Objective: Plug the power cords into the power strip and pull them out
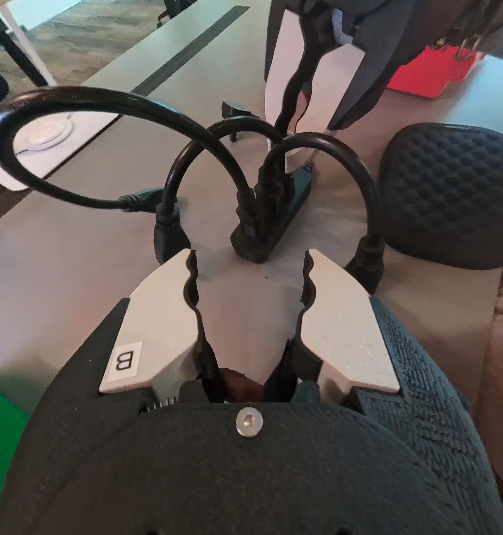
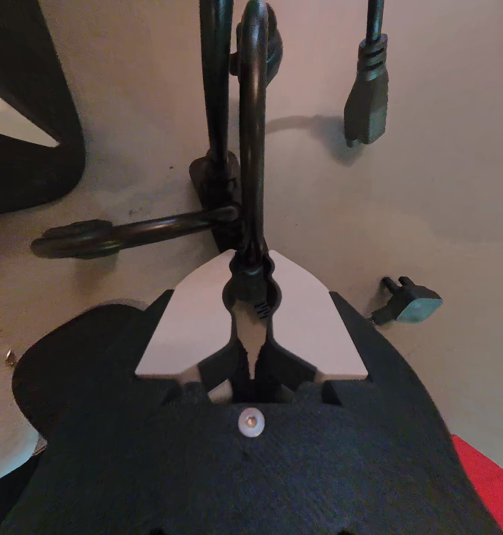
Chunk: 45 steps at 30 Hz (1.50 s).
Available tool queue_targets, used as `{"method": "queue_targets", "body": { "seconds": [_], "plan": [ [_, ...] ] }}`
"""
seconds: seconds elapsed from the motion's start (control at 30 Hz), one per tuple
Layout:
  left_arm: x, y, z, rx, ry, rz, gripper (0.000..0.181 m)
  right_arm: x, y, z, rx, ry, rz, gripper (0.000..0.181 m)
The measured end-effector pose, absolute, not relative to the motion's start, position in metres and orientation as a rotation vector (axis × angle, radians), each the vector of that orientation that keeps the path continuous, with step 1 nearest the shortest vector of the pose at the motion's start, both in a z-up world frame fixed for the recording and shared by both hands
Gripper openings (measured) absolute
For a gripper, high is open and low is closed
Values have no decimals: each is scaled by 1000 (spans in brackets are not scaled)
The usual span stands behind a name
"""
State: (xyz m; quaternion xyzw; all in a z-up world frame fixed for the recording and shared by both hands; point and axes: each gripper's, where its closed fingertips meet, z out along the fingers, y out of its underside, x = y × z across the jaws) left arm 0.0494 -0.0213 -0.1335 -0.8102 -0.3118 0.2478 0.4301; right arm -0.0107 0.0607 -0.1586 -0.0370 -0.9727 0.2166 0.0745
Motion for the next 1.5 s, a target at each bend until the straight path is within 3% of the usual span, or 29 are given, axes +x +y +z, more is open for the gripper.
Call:
{"method": "queue_targets", "body": {
  "seconds": [0.47,0.57,0.63,0.73,0.8,0.93,0.97,1.0,1.03,1.07,1.1,1.2,1.27,1.4,1.5],
  "plan": [
    [42,-30,-124,-2071,-870,695,71,-37,43,-158,-244,-2886,683,19],
    [42,-30,-114,-2066,-884,714,77,-32,51,-147,-208,-2879,686,62],
    [42,-30,-105,-2059,-893,724,90,-25,54,-126,-191,-2859,791,80],
    [46,-25,-94,-2058,-885,681,109,-7,68,-99,-143,-2858,872,95],
    [53,-18,-88,-2060,-844,641,111,6,78,-90,-83,-2862,883,98],
    [62,-4,-83,-2061,-785,578,106,26,79,-91,-29,-2897,933,91],
    [63,0,-83,-2072,-782,558,101,28,79,-92,-4,-2886,941,77],
    [65,3,-84,-2085,-775,544,90,31,79,-88,31,-2872,975,47],
    [66,6,-84,-2104,-761,539,67,35,81,-81,61,-2862,1022,15],
    [67,6,-83,-2114,-755,549,37,39,85,-72,68,-2854,1063,0],
    [66,6,-81,-2121,-751,568,0,40,92,-63,63,-2828,1079,0],
    [66,1,-76,-2135,-764,631,0,36,115,-36,11,-2710,1104,0],
    [70,2,-72,-2139,-763,631,6,38,133,-25,-37,-2675,1112,16],
    [78,1,-68,-2142,-767,649,56,26,187,-21,-230,-2621,1022,71],
    [80,-1,-70,-2128,-801,628,88,15,233,-14,-417,-2525,1004,95]
  ]
}}
